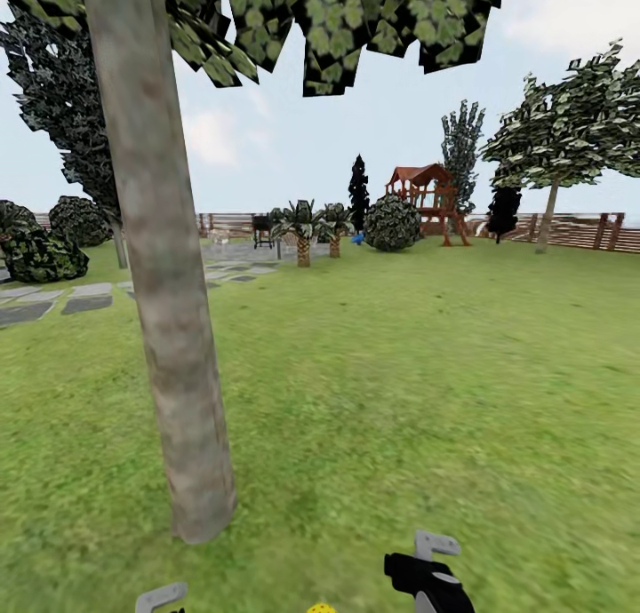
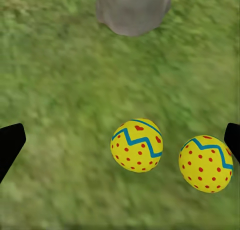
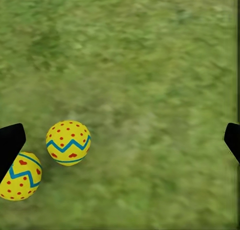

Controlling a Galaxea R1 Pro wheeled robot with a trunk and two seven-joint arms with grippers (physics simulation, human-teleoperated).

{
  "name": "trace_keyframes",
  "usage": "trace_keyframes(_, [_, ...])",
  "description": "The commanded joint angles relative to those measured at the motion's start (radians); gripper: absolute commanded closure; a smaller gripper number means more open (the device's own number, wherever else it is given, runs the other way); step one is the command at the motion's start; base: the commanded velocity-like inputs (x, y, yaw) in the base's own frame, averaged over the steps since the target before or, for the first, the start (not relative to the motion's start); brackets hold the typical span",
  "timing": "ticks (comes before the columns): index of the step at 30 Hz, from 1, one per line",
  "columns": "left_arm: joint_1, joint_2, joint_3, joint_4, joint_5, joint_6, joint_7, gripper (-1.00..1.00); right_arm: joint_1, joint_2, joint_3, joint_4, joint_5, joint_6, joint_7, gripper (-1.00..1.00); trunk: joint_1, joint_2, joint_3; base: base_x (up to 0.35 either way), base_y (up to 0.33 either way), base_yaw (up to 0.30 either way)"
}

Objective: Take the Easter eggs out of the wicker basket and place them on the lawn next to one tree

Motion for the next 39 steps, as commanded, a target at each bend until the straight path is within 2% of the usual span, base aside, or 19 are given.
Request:
trace_keyframes(1, [-0.001,0.0,-0.006,0.001,0.008,-0.004,0.003,-1.0,-0.001,-0.002,0.003,-0.001,-0.009,0.002,-0.009,-1.0,-0.004,0.007,0.002,0.0,0.0,0.0])
trace_keyframes(12, [-0.001,0.0,-0.006,0.002,0.008,-0.006,0.003,-1.0,-0.001,-0.008,0.002,0.002,-0.008,0.001,-0.009,-1.0,-0.046,0.084,0.036,0.0,0.0,0.0])
trace_keyframes(20, [-0.001,0.001,-0.006,0.002,0.008,-0.006,0.003,-1.0,-0.001,-0.023,0.001,0.021,-0.01,0.001,-0.01,-1.0,-0.077,0.14,0.052,0.0,0.0,0.0])
trace_keyframes(39, [0.0,0.0,-0.006,0.003,0.008,-0.006,0.003,-1.0,-0.001,-0.036,0.0,0.031,-0.009,0.001,-0.01,-1.0,-0.15,0.273,0.102,0.0,0.0,0.0])
